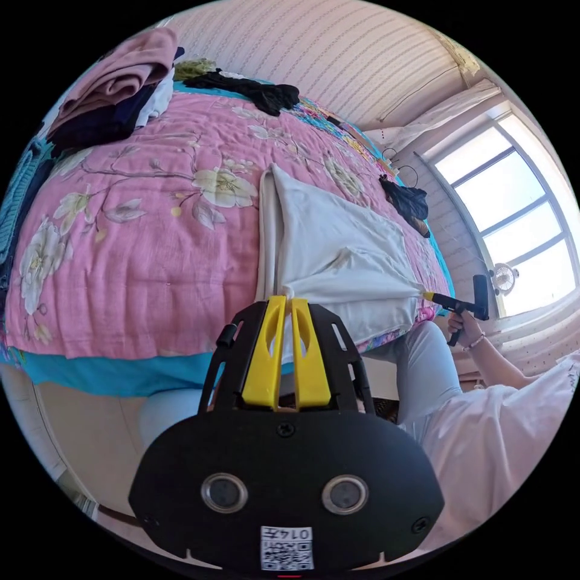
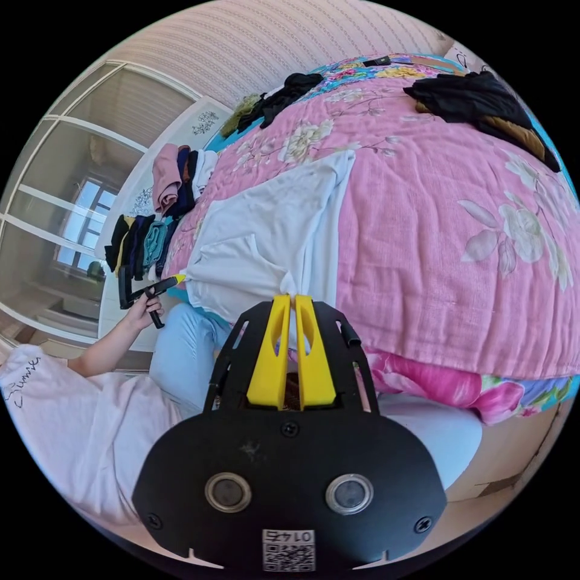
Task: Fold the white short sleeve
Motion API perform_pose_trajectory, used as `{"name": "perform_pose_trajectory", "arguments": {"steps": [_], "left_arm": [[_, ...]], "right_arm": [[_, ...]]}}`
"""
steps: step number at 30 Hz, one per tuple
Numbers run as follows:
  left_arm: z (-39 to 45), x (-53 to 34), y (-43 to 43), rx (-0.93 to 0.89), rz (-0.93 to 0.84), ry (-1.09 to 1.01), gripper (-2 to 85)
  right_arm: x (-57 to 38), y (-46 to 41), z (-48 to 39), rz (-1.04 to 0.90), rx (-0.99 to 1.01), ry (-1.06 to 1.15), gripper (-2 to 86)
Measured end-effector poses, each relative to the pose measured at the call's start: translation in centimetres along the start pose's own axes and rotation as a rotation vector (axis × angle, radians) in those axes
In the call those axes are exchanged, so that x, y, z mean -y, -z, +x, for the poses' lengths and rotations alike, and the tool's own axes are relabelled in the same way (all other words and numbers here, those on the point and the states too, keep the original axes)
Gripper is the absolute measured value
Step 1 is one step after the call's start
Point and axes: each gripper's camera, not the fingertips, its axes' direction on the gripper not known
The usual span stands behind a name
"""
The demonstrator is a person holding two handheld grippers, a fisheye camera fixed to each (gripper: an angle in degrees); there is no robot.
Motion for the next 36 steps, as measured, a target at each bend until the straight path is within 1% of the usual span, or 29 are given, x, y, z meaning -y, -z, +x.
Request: {"name": "perform_pose_trajectory", "arguments": {"steps": [4, 7, 9, 11, 13, 14, 15, 18, 20, 21, 22, 23, 25, 27, 29, 31, 33, 36], "left_arm": [[0.7, -1.3, 0.1, 0.036, -0.029, -0.011, -0.7], [1.6, -2.5, 2.4, 0.130, 0.057, -0.025, -0.7], [2.2, -3.1, 4.0, 0.158, 0.096, -0.038, -0.5], [3.6, -3.2, 5.6, 0.161, 0.137, -0.077, 0.1], [4.9, -2.8, 5.4, 0.138, 0.175, -0.103, 1.6], [5.8, -2.1, 4.4, 0.096, 0.183, -0.121, 3.5], [6.2, -1.7, 3.7, 0.074, 0.177, -0.130, 4.4], [8.1, 0.5, -1.1, 0.007, 0.075, -0.149, 7.6], [9.3, 1.7, -4.3, 0.021, -0.019, -0.170, 6.8], [9.4, 1.8, -4.8, 0.036, -0.031, -0.171, 6.0], [9.5, 1.9, -5.6, 0.057, -0.056, -0.177, 3.6], [9.3, 1.7, -5.9, 0.053, -0.076, -0.178, 0.4], [8.9, 1.1, -5.3, -0.004, -0.062, -0.179, -0.5], [8.5, 0.1, -3.9, -0.060, -0.042, -0.188, -0.8], [8.2, -1.9, -1.8, -0.129, -0.028, -0.231, -0.9], [7.9, -3.4, -0.9, -0.181, -0.056, -0.246, -0.9], [7.5, -5.0, -0.4, -0.199, -0.085, -0.247, -0.8], [6.3, -6.8, 0.2, -0.164, -0.097, -0.201, -0.3]], "right_arm": [[-1.6, -0.9, 0.3, -0.023, 0.016, -0.049, 1.2], [-2.3, -0.6, 0.5, -0.039, -0.036, -0.117, 1.9], [-2.7, 0.4, 0.1, 0.002, -0.083, -0.127, 2.5], [-2.5, 1.3, -1.8, 0.077, -0.137, -0.064, 3.7], [-1.4, 0.6, -4.0, 0.081, -0.146, 0.031, 5.3], [-0.4, -0.6, -5.4, 0.065, -0.152, 0.092, 6.1], [0.1, -1.3, -6.2, 0.055, -0.154, 0.123, 6.5], [2.4, -5.4, -9.0, 0.007, -0.150, 0.231, 8.3], [3.6, -8.4, -9.7, -0.050, -0.192, 0.241, 8.5], [3.8, -9.0, -9.7, -0.063, -0.199, 0.238, 7.8], [3.9, -9.9, -9.6, -0.098, -0.200, 0.226, 6.4], [3.9, -10.4, -9.4, -0.132, -0.173, 0.216, 4.5], [3.4, -10.0, -9.1, -0.120, -0.137, 0.193, 2.7], [2.3, -8.6, -9.1, -0.099, -0.039, 0.229, 1.9], [0.2, -6.6, -9.0, -0.083, 0.108, 0.261, 1.5], [-1.6, -5.7, -8.7, -0.105, 0.174, 0.271, 1.6], [-3.3, -5.3, -8.3, -0.135, 0.177, 0.255, 1.9], [-5.2, -4.8, -7.4, -0.166, 0.134, 0.198, 2.5]]}}
